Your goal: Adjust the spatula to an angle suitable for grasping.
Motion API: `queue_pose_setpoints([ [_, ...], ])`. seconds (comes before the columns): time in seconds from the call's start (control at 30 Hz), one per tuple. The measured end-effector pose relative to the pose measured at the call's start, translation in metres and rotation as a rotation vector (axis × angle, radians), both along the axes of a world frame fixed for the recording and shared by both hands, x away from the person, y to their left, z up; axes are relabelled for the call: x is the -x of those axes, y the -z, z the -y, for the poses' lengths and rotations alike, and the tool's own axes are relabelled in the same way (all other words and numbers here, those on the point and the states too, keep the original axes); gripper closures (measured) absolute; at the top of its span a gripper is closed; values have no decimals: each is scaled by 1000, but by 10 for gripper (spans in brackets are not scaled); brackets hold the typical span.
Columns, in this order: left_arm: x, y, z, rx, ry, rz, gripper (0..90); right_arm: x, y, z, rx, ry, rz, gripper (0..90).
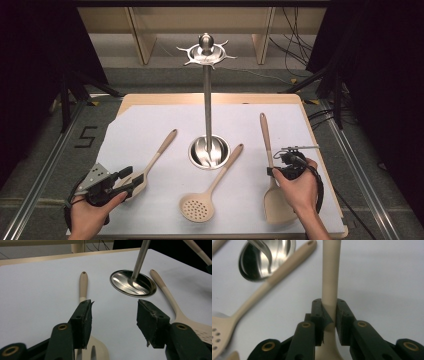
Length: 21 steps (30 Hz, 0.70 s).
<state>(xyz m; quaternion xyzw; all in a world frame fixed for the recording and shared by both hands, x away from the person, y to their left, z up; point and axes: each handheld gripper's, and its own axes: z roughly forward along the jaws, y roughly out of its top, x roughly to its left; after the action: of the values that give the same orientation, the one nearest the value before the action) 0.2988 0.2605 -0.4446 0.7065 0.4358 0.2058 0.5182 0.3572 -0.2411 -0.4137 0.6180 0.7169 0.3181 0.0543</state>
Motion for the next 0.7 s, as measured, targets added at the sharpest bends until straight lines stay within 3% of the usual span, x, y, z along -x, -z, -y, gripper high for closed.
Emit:
queue_pose_setpoints([
  [0.03, 0, -1, 0, -7, -1, 4, 455, 0, -2, 1, 0, -2, 30, 794],
  [0.07, 0, -1, 0, -7, -1, 4, 454, 0, -2, 1, 65, 30, 77, 793],
  [0.1, 2, -1, 2, -1, -2, 4, 454, 1, -5, -1, 78, 43, 68, 794],
  [0.13, 3, -1, 1, -15, 7, 9, 454, 2, -7, 0, 57, 36, 78, 793],
  [0.23, 2, 0, 2, -7, 7, 6, 455, 3, -6, 3, 58, 33, 111, 794],
  [0.33, 0, -1, 4, -19, 4, 4, 454, 3, -5, 5, 51, 29, 113, 793],
  [0.37, -1, -1, 6, -11, 3, 0, 454, 4, -7, 5, 40, 43, 95, 794],
  [0.4, 0, 0, 6, -20, 7, -1, 454, 2, -5, 7, 46, 32, 124, 793],
  [0.43, 0, 0, 7, -23, 10, -2, 454, 3, -8, 6, 39, 51, 99, 793],
  [0.47, 1, 0, 7, -26, 14, 1, 454, 1, -7, 9, 50, 43, 123, 793],
  [0.7, 6, 0, 0, -13, -3, 10, 454, -1, -11, 6, 44, 33, 140, 793],
])
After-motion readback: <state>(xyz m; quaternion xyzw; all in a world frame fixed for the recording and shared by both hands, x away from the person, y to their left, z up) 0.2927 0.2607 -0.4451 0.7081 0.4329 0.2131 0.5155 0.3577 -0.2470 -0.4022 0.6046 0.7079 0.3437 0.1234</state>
